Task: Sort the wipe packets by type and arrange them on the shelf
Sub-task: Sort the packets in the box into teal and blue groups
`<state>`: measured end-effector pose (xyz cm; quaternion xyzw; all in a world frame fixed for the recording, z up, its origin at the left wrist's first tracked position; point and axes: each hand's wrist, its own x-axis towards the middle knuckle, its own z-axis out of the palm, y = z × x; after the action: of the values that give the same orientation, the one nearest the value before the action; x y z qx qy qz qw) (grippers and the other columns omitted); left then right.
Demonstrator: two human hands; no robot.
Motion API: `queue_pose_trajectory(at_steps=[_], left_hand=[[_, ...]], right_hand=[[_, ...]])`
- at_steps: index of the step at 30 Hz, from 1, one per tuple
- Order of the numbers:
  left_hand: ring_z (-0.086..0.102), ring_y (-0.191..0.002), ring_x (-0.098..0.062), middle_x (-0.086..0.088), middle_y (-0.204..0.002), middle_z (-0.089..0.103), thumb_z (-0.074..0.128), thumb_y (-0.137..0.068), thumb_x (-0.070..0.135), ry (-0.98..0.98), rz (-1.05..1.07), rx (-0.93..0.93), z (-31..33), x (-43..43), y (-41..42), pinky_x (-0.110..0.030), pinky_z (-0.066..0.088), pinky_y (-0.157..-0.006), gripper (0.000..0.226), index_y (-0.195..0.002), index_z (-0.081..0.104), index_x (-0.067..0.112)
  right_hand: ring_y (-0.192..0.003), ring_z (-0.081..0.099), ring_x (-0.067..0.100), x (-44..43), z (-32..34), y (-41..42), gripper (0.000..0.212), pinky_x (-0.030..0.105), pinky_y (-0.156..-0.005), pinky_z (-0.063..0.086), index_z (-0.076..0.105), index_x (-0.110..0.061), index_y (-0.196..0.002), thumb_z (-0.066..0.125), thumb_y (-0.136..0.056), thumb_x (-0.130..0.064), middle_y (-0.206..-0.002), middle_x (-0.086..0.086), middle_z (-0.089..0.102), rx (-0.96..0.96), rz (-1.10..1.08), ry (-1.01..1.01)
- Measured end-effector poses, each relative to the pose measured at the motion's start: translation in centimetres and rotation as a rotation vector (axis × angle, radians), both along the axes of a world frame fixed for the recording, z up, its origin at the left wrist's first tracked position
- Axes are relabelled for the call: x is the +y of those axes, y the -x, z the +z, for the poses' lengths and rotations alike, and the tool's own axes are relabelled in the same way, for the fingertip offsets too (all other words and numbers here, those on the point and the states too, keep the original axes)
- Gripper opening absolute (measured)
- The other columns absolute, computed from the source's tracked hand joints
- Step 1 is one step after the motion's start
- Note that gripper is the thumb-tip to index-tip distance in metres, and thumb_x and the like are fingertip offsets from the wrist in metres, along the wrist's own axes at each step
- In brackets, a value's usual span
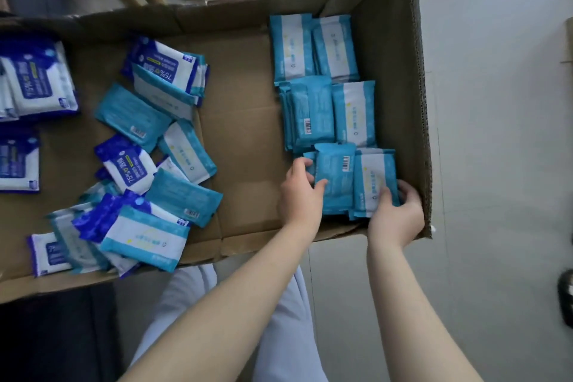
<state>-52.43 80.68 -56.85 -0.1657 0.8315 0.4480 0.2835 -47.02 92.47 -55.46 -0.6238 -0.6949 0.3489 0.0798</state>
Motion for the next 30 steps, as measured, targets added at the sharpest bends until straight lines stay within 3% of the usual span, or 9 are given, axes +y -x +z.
queue_pose_trajectory(at_steps=[3,5,7,11,15,20,24,27,30], left_hand=[[0.059,-0.08,-0.012,0.003,-0.095,0.058,0.071,-0.088,0.022,-0.072,0.013,-0.009,0.1,-1.5,0.4,-0.03,0.051,-0.073,0.033,-0.117,0.054,0.022],[0.056,-0.075,-0.004,0.002,-0.097,0.059,0.07,-0.089,0.021,-0.062,0.033,0.009,0.1,-3.9,0.7,-0.022,0.049,-0.07,0.031,-0.117,0.055,0.02],[0.058,-0.08,-0.006,0.003,-0.098,0.059,0.07,-0.089,0.021,-0.004,0.042,0.053,0.1,-7.5,1.0,-0.018,0.046,-0.07,0.03,-0.115,0.056,0.02],[0.056,-0.104,-0.025,-0.006,-0.108,0.061,0.073,-0.086,0.017,0.183,0.056,0.161,-0.3,-16.8,1.5,-0.042,0.047,-0.095,0.031,-0.113,0.059,0.011],[0.048,-0.116,-0.032,-0.011,-0.122,0.059,0.072,-0.086,0.025,0.433,0.102,0.091,0.0,-25.0,1.6,-0.042,0.036,-0.1,0.037,-0.119,0.058,0.013],[0.035,-0.132,-0.037,-0.014,-0.145,0.039,0.079,-0.078,0.041,0.536,0.076,-0.149,0.6,-29.8,0.2,-0.046,0.029,-0.109,0.075,-0.139,0.045,0.016],[0.028,-0.136,-0.035,-0.011,-0.151,0.027,0.084,-0.07,0.045,0.637,-0.002,-0.154,1.2,-30.6,-1.8,-0.05,0.03,-0.108,0.1,-0.147,0.028,0.015],[0.036,-0.13,-0.038,-0.017,-0.142,0.037,0.089,-0.066,0.034,0.559,0.15,-0.152,0.7,-30.9,-2.6,-0.048,0.034,-0.103,0.096,-0.14,0.033,0.009],[0.051,-0.116,-0.037,-0.018,-0.129,0.053,0.087,-0.069,0.017,0.382,0.371,-0.151,0.6,-30.5,-2.6,-0.043,0.044,-0.093,0.072,-0.123,0.04,0.007]], right_hand=[[-0.116,0.059,0.012,-1.4,0.8,0.1,0.033,0.024,-0.098,0.044,0.063,-0.016,-0.126,0.066,-0.094,-0.022,-0.125,-0.003,0.065,0.096,-0.064,-0.035],[-0.12,0.056,0.012,-2.6,1.0,-0.1,0.035,0.029,-0.103,0.045,0.063,-0.02,-0.126,0.069,-0.092,-0.027,-0.126,-0.006,0.062,0.118,-0.017,-0.021],[-0.121,0.055,0.01,-4.3,1.0,0.0,0.035,0.038,-0.106,0.047,0.063,-0.025,-0.124,0.069,-0.091,-0.031,-0.126,-0.01,0.062,0.122,0.06,0.052],[-0.116,0.056,0.005,-9.4,1.2,1.8,0.029,0.033,-0.108,0.043,0.065,-0.021,-0.121,0.069,-0.093,-0.026,-0.12,-0.011,0.064,0.13,0.317,0.202],[-0.109,0.059,0.007,-15.0,0.0,4.6,0.025,0.028,-0.1,0.046,0.068,-0.019,-0.115,0.072,-0.091,-0.025,-0.111,-0.012,0.066,0.064,0.589,0.391],[-0.12,0.056,0.012,-20.9,-1.8,6.4,0.042,0.019,-0.093,0.039,0.06,-0.016,-0.131,0.068,-0.093,-0.032,-0.13,-0.002,0.063,-0.15,0.845,0.592],[-0.126,0.055,0.019,-23.7,-3.4,6.1,0.058,0.026,-0.098,0.042,0.046,-0.014,-0.144,0.065,-0.094,-0.037,-0.14,0.004,0.055,-0.274,0.857,0.705],[-0.125,0.055,0.024,-24.8,-4.3,5.9,0.062,0.041,-0.105,0.046,0.048,-0.02,-0.142,0.067,-0.089,-0.046,-0.137,0.003,0.057,-0.348,0.886,0.651],[-0.115,0.058,0.027,-25.3,-4.8,6.0,0.041,0.047,-0.097,0.051,0.059,-0.027,-0.123,0.068,-0.087,-0.044,-0.121,0.001,0.064,-0.417,0.94,0.569]])
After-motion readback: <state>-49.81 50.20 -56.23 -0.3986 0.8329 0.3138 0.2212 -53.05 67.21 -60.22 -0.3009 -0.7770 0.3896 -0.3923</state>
